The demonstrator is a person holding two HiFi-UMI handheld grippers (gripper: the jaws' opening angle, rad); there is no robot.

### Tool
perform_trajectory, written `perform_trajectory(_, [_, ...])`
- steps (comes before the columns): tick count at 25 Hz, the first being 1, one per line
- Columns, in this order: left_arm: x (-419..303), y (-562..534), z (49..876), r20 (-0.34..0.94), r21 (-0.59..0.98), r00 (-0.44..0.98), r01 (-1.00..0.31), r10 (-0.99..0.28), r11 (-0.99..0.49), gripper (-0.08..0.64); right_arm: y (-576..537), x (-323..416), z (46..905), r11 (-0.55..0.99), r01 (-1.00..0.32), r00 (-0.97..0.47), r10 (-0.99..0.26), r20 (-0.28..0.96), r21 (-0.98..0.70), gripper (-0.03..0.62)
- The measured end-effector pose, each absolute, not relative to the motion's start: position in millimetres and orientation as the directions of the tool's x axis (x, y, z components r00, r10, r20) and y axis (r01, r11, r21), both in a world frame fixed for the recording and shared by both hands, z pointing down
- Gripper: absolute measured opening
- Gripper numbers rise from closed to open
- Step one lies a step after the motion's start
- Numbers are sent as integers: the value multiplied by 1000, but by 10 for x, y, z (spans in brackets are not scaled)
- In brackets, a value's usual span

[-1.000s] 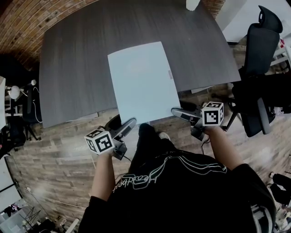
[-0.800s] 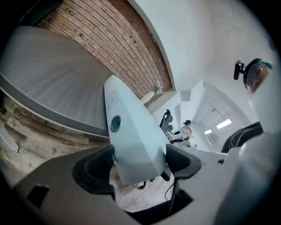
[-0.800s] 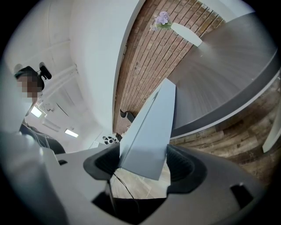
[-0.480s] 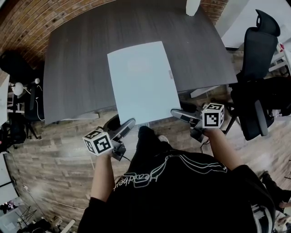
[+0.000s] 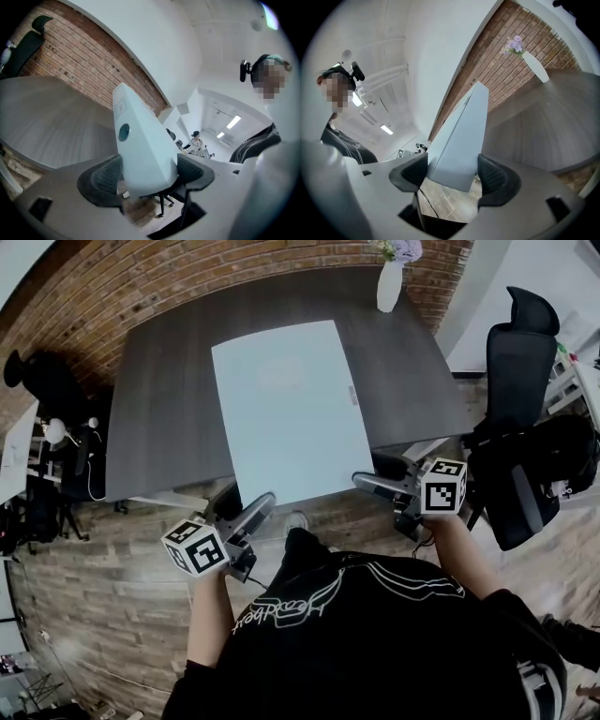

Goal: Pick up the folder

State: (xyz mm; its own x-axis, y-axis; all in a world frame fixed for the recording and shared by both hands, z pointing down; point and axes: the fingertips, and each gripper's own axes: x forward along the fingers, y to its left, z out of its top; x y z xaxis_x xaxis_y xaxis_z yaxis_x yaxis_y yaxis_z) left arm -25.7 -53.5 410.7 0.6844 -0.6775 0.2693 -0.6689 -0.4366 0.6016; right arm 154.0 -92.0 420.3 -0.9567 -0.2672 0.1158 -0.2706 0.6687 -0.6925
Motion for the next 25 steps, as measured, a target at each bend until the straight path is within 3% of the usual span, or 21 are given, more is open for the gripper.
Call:
perform_trajectory(11, [-13, -362, 3371, 206, 493, 682, -692, -702, -527, 370, -737, 1784, 3434, 777, -276, -953, -299, 54, -566, 287])
perform_trajectory(25, [64, -199, 3106, 181, 444, 659, -717, -730, -537, 368, -611, 1848, 3184, 820, -252, -958, -287, 12, -514, 287])
